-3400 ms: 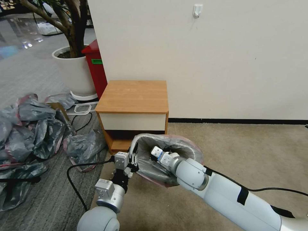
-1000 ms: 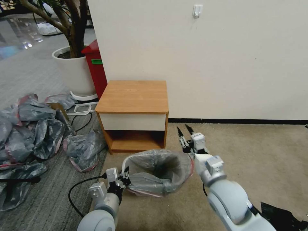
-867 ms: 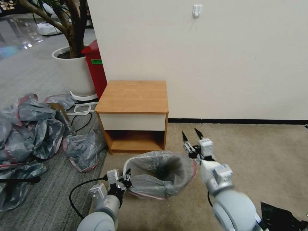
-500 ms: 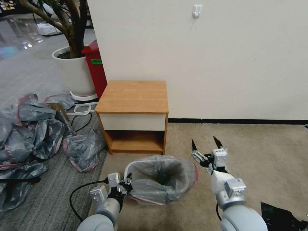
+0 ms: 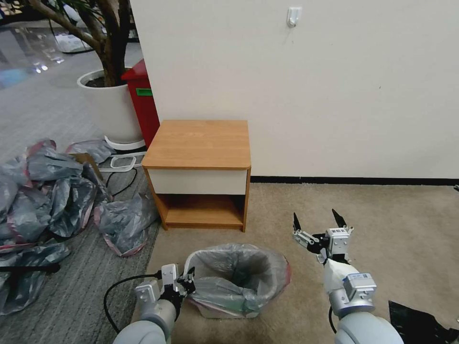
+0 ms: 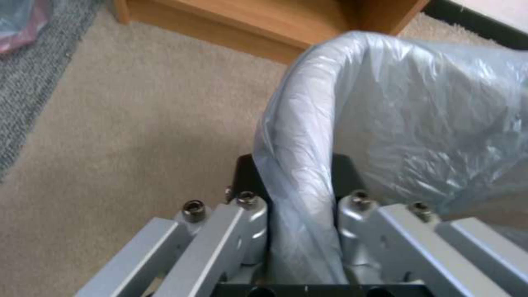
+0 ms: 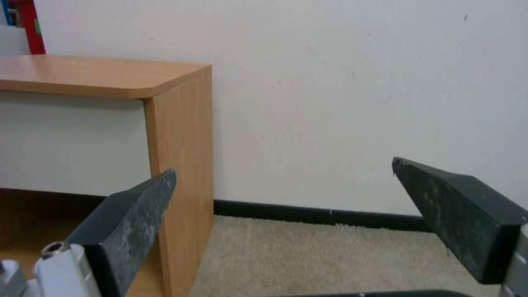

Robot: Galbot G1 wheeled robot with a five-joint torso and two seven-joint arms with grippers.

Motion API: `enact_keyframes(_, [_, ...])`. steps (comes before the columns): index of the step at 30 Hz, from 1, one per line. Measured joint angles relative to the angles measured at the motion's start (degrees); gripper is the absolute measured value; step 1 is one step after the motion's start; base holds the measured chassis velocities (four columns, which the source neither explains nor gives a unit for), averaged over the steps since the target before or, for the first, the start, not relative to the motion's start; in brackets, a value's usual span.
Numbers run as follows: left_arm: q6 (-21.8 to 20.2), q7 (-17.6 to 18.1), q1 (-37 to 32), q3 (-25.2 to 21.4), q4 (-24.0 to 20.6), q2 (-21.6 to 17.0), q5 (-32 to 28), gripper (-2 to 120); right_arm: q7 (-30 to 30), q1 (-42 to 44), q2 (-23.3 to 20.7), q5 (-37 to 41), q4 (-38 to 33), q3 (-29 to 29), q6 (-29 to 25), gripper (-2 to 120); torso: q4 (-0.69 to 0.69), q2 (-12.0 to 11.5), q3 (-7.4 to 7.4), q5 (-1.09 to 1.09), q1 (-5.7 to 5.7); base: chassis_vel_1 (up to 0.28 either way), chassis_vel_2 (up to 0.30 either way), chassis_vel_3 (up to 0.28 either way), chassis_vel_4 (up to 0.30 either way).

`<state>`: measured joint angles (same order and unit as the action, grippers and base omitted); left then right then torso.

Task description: Pick up the garbage bag from the table and place it over the trash can.

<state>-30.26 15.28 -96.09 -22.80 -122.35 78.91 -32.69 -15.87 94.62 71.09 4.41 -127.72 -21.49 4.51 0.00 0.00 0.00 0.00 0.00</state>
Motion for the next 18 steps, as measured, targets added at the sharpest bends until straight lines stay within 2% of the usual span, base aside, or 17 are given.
enact_keyframes(2, [-0.1,0.0,0.2,-0.1,0.0,-0.2,0.2,29,0.0,-0.1,0.2,0.0,0.2,0.1,0.0,100,0.0,0.0,0.0,0.0,0.0,0.0,0.0,0.0,0.0])
enact_keyframes(3, [-0.1,0.0,0.2,-0.1,0.0,-0.2,0.2,29,0.0,-0.1,0.2,0.0,0.2,0.1,0.0,100,0.0,0.0,0.0,0.0,0.0,0.0,0.0,0.0,0.0])
enact_keyframes(5, [-0.2,-0.1,0.2,-0.2,-0.2,-0.3,0.3,36,0.0,-0.1,0.2,0.0,0.3,0.1,0.0,100,0.0,0.0,0.0,0.0,0.0,0.0,0.0,0.0,0.0])
enact_keyframes(6, [-0.3,-0.2,0.3,-0.2,-0.4,-0.4,0.3,43,0.0,-0.1,0.2,0.0,0.3,0.1,0.0,100,0.0,0.0,0.0,0.0,0.0,0.0,0.0,0.0,0.0])
enact_keyframes(9, [-0.5,-0.2,0.2,-0.3,-0.8,-0.4,0.4,50,0.1,-0.1,0.2,0.0,0.3,0.1,0.0,100,0.0,0.0,0.0,0.0,0.0,0.0,0.0,0.0,0.0])
enact_keyframes(12, [-0.5,-0.2,0.0,-0.5,-1.4,-0.4,0.4,65,0.1,-0.1,0.1,0.1,0.3,0.1,0.0,100,0.0,0.0,0.0,0.0,0.0,0.0,0.0,0.0,0.0])
enact_keyframes(13, [-0.5,-0.2,0.0,-0.5,-1.4,-0.4,0.4,65,0.1,-0.1,0.1,0.1,0.3,0.1,0.0,100,0.0,0.0,0.0,0.0,0.0,0.0,0.0,0.0,0.0])
enact_keyframes(15, [-0.5,-0.2,-0.1,-0.9,-1.9,-0.5,0.4,75,0.1,-0.1,0.1,0.2,0.4,0.2,-0.1,100,0.0,0.0,0.0,0.0,0.0,0.0,0.0,0.0,0.0])
enact_keyframes(16, [-0.5,-0.2,-0.1,-0.9,-1.9,-0.5,0.4,75,0.1,-0.1,0.1,0.2,0.4,0.2,-0.1,100,0.0,0.0,0.0,0.0,0.0,0.0,0.0,0.0,0.0])
enact_keyframes(18, [-0.6,-0.2,-0.3,-1.2,-2.3,-0.5,0.4,86,0.2,-0.2,0.1,0.8,0.5,0.4,-0.2,100,0.0,0.0,0.0,0.0,0.0,0.0,0.0,0.0,0.0])
